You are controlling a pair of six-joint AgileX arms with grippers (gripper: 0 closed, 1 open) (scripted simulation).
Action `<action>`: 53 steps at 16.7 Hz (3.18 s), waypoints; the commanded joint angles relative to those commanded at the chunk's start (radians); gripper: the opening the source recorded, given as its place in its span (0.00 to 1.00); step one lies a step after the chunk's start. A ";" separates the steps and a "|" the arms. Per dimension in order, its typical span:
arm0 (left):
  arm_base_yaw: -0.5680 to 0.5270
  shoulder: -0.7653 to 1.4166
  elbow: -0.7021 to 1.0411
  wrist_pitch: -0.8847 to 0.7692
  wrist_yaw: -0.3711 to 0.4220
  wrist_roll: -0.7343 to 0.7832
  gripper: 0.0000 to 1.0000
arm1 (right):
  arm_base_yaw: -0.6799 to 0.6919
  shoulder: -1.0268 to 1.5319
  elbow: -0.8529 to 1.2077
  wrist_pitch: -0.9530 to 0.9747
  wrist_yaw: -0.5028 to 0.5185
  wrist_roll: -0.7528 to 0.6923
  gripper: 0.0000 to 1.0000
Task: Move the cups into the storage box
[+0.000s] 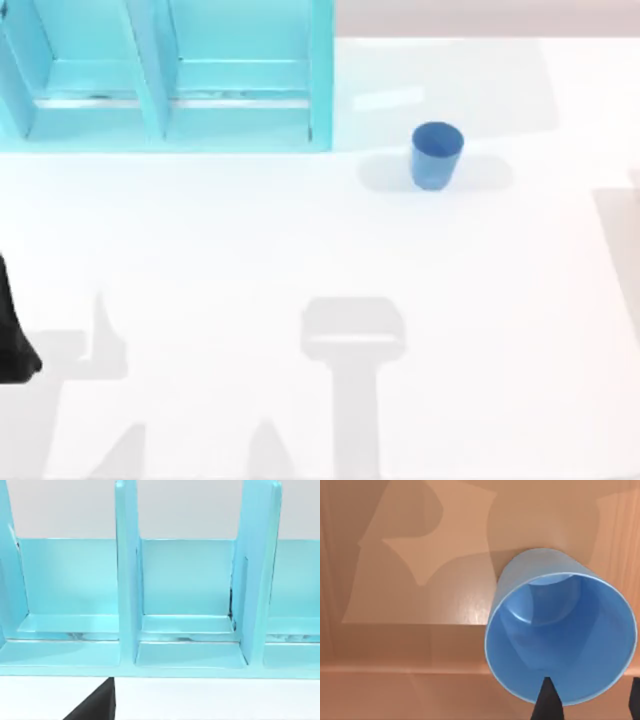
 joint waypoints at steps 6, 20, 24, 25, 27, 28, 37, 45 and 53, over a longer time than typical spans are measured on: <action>0.000 0.000 0.000 0.000 0.000 0.000 1.00 | 0.000 0.000 0.000 0.000 0.000 0.000 1.00; 0.000 0.000 0.000 0.000 0.000 0.000 1.00 | -0.004 0.007 0.167 -0.164 -0.005 -0.010 1.00; 0.000 0.000 0.000 0.000 0.000 0.000 1.00 | -0.006 0.003 0.347 -0.347 -0.006 -0.009 1.00; 0.000 0.000 0.000 0.000 0.000 0.000 1.00 | -0.005 0.001 0.374 -0.375 -0.005 -0.009 1.00; 0.000 0.000 0.000 0.000 0.000 0.000 1.00 | -0.007 -0.001 0.396 -0.398 0.000 -0.006 1.00; 0.000 0.000 0.000 0.000 0.000 0.000 1.00 | -0.007 -0.001 0.396 -0.398 0.000 -0.006 1.00; 0.000 0.000 0.000 0.000 0.000 0.000 1.00 | 0.209 0.156 0.584 -0.409 0.020 0.168 1.00; 0.000 0.000 0.000 0.000 0.000 0.000 1.00 | 0.686 0.582 1.105 -0.430 0.071 0.620 1.00; 0.000 0.000 0.000 0.000 0.000 0.000 1.00 | 0.993 0.957 1.559 -0.427 0.105 0.975 1.00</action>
